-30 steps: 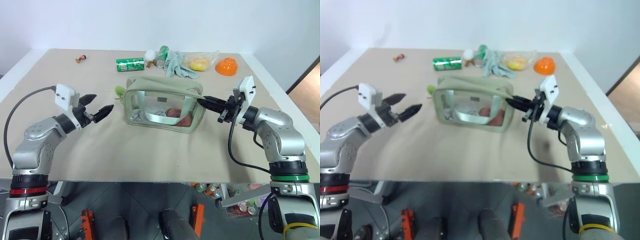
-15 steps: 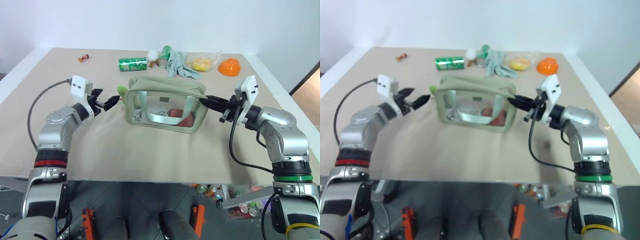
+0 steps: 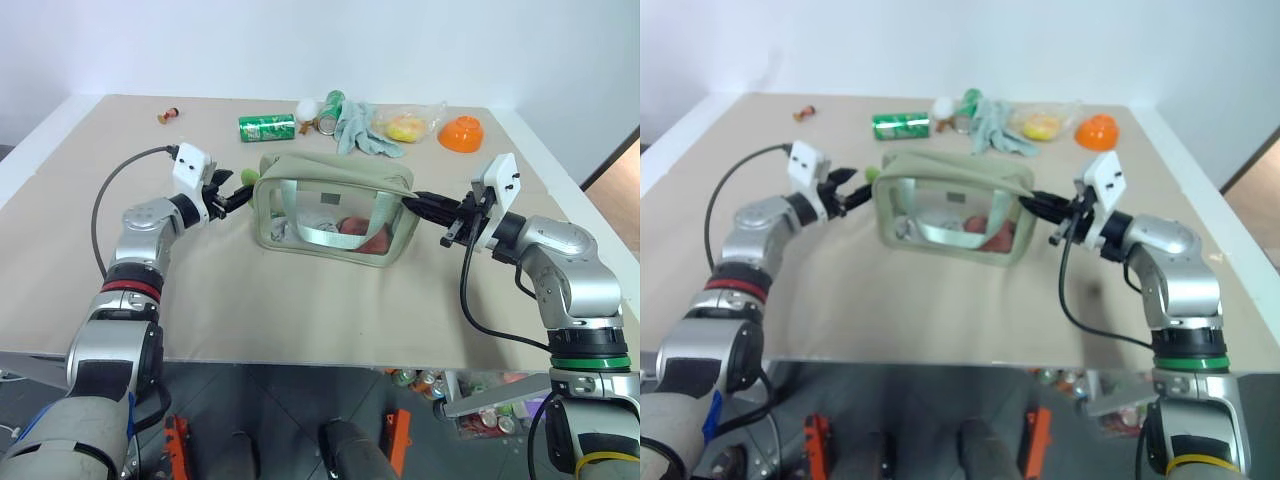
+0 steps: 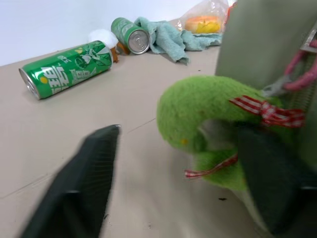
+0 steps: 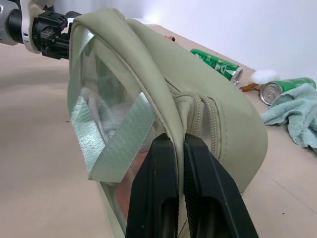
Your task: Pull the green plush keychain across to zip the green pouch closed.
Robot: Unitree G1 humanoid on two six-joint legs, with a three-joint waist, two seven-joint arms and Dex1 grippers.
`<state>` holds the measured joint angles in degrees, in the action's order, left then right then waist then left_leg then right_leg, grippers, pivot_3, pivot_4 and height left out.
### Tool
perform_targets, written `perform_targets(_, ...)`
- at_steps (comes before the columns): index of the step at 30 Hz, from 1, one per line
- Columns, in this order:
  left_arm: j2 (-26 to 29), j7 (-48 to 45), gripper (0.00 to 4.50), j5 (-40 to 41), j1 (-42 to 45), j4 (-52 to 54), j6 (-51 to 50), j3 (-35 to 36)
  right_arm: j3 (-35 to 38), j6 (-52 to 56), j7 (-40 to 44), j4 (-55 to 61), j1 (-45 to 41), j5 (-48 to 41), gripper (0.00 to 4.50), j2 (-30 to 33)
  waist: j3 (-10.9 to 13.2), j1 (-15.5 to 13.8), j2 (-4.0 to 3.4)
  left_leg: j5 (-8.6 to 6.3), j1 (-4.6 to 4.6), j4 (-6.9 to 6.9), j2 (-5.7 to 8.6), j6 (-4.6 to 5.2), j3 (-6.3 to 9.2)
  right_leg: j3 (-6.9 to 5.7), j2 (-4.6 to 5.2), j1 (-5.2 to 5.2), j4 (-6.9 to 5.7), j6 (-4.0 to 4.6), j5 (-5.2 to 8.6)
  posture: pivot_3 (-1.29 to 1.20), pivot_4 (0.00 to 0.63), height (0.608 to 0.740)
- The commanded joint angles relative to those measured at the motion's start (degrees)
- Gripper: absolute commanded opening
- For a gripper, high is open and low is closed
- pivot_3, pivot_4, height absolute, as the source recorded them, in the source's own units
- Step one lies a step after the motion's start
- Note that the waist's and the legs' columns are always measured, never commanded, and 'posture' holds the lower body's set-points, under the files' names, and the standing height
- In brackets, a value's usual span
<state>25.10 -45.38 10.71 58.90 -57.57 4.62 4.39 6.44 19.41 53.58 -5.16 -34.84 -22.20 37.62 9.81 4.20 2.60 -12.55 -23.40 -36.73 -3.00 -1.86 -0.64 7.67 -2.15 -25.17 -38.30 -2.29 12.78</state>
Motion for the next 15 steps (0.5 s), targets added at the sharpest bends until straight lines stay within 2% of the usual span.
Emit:
perform_targets(1,0.00,0.01,2.03,-0.86,3.37,-1.81,3.05,0.83,1.61,-0.61,-0.44,2.00,-0.72,-0.36,0.00,1.12,0.00,0.00,0.00,0.00,-0.01,0.00,0.00,0.00,0.00,0.00,0.00,0.00,0.00,-0.01,0.00,0.00,0.150,0.740)
perform_targets(3,0.15,-0.12,1.20,-1.48,4.00,-3.00,4.03,0.75,1.57,-0.65,-0.48,1.98,-0.67,-0.32,0.00,1.09,0.00,0.00,0.00,0.00,-0.01,0.00,0.01,0.00,0.01,-0.01,0.01,0.00,0.00,-0.01,0.01,0.00,0.150,0.740)
perform_targets(7,0.28,-0.75,0.02,-2.26,4.35,-4.25,5.23,0.66,1.57,-0.61,-0.59,2.17,-0.60,-0.35,0.00,1.03,0.00,0.01,0.00,0.00,0.00,0.01,0.01,0.00,0.02,-0.01,0.01,0.00,0.00,-0.02,0.01,0.00,0.150,0.740)
perform_targets(15,0.80,-2.05,0.02,-0.29,2.33,-0.70,5.63,2.39,1.51,-0.28,-0.32,2.61,-0.22,-0.51,0.00,1.25,0.00,0.01,0.00,0.00,-0.01,0.01,0.01,0.00,0.04,-0.03,0.01,0.00,0.00,-0.02,0.01,0.00,0.150,0.740)
